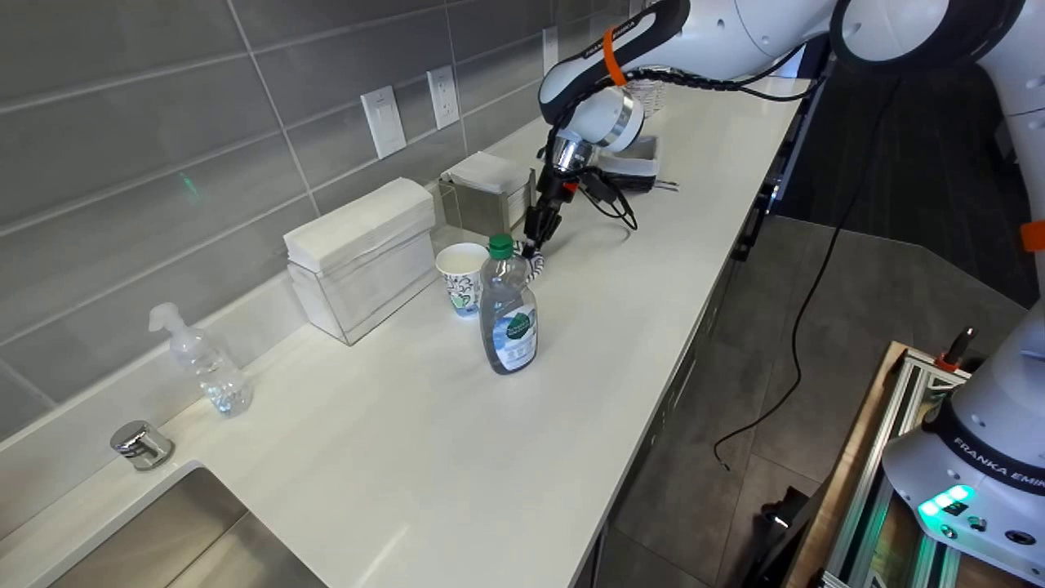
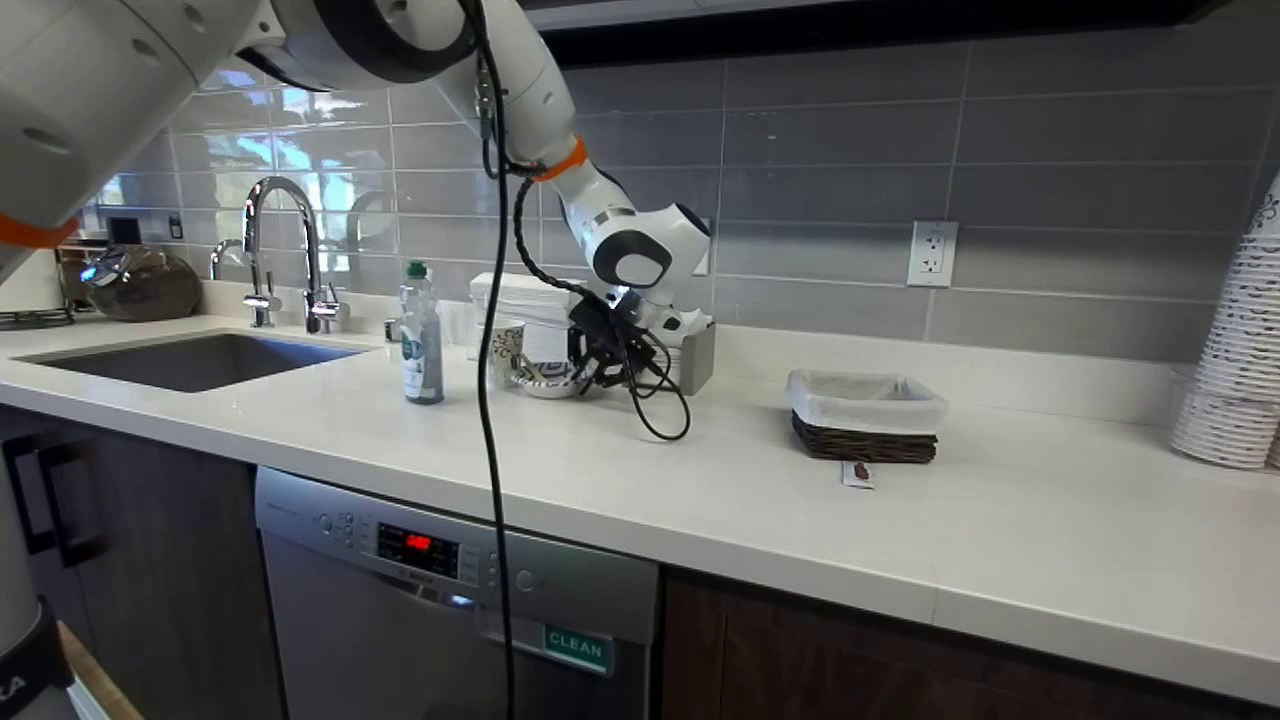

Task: Move the plate to the right

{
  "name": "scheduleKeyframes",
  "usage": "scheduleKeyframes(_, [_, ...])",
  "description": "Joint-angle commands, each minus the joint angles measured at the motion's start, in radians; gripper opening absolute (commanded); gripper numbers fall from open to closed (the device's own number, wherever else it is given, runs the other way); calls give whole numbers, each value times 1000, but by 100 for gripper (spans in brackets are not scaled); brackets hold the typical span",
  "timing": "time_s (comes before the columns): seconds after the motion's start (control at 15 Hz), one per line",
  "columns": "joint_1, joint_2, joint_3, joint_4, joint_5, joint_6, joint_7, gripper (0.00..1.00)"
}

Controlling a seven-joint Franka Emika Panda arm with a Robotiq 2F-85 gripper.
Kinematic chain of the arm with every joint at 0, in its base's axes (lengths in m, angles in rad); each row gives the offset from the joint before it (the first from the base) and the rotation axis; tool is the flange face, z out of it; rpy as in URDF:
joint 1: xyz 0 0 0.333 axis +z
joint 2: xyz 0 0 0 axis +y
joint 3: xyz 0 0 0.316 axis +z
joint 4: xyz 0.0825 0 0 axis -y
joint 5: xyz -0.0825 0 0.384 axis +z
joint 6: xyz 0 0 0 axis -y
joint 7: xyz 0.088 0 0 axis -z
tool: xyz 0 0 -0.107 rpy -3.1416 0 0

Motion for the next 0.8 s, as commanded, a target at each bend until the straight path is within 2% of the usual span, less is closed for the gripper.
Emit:
scheduleKeyframes(0.0, [-18,21,21,14,8,17,1,7])
scheduleKeyframes(0.07, [-20,21,22,14,11,15,1,0])
scheduleKeyframes(0.73, [-39,-35,2,-9,-4,-22,71,1])
